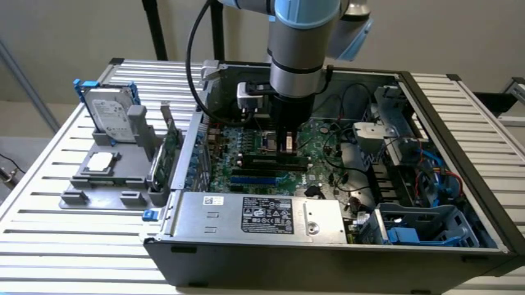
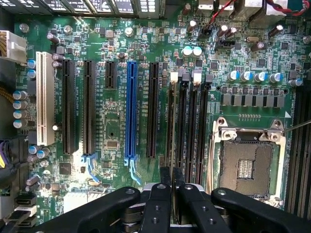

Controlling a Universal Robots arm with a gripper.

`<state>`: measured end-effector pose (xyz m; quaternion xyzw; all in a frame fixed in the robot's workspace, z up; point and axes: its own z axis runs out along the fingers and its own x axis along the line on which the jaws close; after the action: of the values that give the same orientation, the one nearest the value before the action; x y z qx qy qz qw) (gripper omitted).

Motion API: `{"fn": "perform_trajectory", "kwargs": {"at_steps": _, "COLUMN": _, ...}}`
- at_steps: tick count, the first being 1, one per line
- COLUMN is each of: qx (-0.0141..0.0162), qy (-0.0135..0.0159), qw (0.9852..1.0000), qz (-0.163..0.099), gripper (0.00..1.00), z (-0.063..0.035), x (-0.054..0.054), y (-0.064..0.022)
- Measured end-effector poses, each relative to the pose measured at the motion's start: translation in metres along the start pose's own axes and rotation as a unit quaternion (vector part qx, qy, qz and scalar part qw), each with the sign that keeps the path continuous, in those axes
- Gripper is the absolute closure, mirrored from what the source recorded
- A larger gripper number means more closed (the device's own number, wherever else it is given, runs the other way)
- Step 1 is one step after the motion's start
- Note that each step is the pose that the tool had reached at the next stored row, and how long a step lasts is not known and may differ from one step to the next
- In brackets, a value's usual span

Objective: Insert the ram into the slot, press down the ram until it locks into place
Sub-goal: 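Insert the ram into the slot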

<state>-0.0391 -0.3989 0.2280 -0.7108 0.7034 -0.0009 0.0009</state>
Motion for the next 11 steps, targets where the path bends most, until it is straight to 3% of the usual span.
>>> {"fn": "perform_trajectory", "kwargs": {"at_steps": 11, "qx": 0.0026, "qy": 0.0001, "qw": 1.0, "qz": 0.0, "gripper": 0.87, "z": 0.0034, "x": -0.0007, "y": 0.0005}}
